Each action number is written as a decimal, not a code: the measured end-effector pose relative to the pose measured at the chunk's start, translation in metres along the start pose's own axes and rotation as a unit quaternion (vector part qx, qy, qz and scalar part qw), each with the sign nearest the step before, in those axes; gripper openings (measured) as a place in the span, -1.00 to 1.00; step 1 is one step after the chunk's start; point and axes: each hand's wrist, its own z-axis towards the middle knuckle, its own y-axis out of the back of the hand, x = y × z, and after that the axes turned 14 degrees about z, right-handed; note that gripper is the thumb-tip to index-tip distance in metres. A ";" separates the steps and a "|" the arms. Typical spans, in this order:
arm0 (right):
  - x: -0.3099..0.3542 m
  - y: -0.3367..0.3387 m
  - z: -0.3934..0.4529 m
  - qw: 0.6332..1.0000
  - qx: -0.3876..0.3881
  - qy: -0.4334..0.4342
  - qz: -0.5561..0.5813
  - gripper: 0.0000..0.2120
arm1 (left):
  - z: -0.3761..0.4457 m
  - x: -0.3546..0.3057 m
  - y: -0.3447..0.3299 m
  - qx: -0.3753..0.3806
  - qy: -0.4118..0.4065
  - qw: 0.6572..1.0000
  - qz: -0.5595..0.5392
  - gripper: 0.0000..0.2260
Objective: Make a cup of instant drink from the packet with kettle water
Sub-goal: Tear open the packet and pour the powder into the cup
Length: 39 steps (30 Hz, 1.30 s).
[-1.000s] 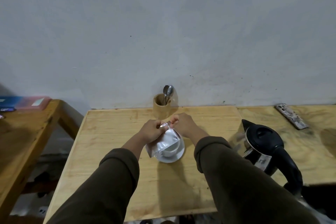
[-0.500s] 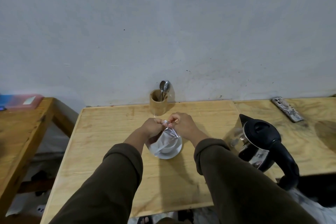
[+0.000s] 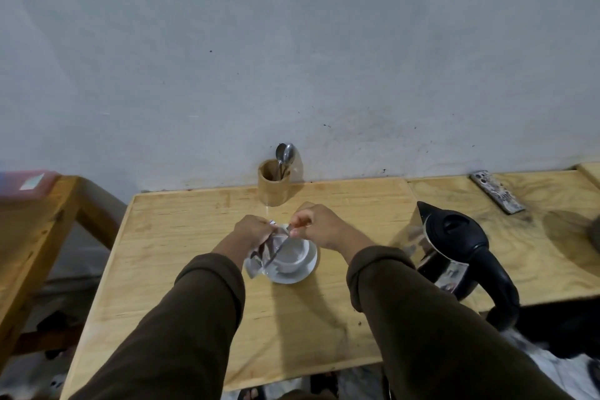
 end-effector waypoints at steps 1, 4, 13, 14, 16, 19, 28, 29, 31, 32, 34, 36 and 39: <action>-0.001 0.001 0.000 1.000 -0.007 -0.003 0.004 -0.94 | 0.000 0.001 0.001 -0.004 0.004 1.000 0.002 -0.82; -0.007 -0.003 0.001 0.999 -0.045 -0.014 0.001 -0.90 | -0.001 -0.002 0.002 -0.010 0.004 1.000 0.006 -0.80; -0.022 -0.011 -0.011 0.994 0.024 -0.043 -0.101 -0.70 | 0.007 -0.006 -0.005 0.054 0.050 0.994 0.085 -0.75; -0.022 -0.012 -0.012 0.992 0.029 -0.040 -0.113 -0.68 | 0.006 -0.008 -0.005 0.071 0.052 0.992 0.095 -0.77; -0.025 -0.013 -0.011 0.991 0.024 -0.033 -0.129 -0.71 | 0.007 -0.012 -0.005 0.113 0.063 0.985 0.112 -0.80; -0.030 -0.013 -0.009 0.996 -0.006 -0.038 -0.082 -0.80 | 0.009 -0.013 -0.003 0.187 0.068 0.978 0.057 -0.81; -0.026 -0.010 0.004 0.992 -0.067 -0.095 0.051 -0.86 | 0.007 -0.016 0.027 0.165 0.054 0.982 -0.074 -0.55; -0.026 -0.011 0.006 0.991 -0.071 -0.097 0.053 -0.84 | 0.006 -0.017 0.028 0.154 0.054 0.982 -0.090 -0.53; -0.025 -0.013 0.009 0.992 -0.079 -0.093 0.041 -0.86 | 0.006 -0.016 0.031 0.131 0.049 0.982 -0.127 -0.46; -0.026 -0.014 0.010 0.992 -0.081 -0.089 0.028 -0.89 | 0.007 -0.016 0.032 0.123 0.048 0.980 -0.147 -0.44; -0.025 -0.012 0.011 0.993 -0.084 -0.083 0.004 -0.89 | 0.007 -0.014 0.033 0.108 0.047 0.976 -0.186 -0.43; -0.026 -0.011 0.010 0.993 -0.085 -0.082 -0.003 -0.87 | 0.007 -0.012 0.034 0.103 0.045 0.971 -0.209 -0.43; -0.027 -0.012 0.012 0.992 -0.087 -0.096 -0.004 -0.82 | 0.007 -0.009 0.033 0.105 0.032 0.972 -0.209 -0.38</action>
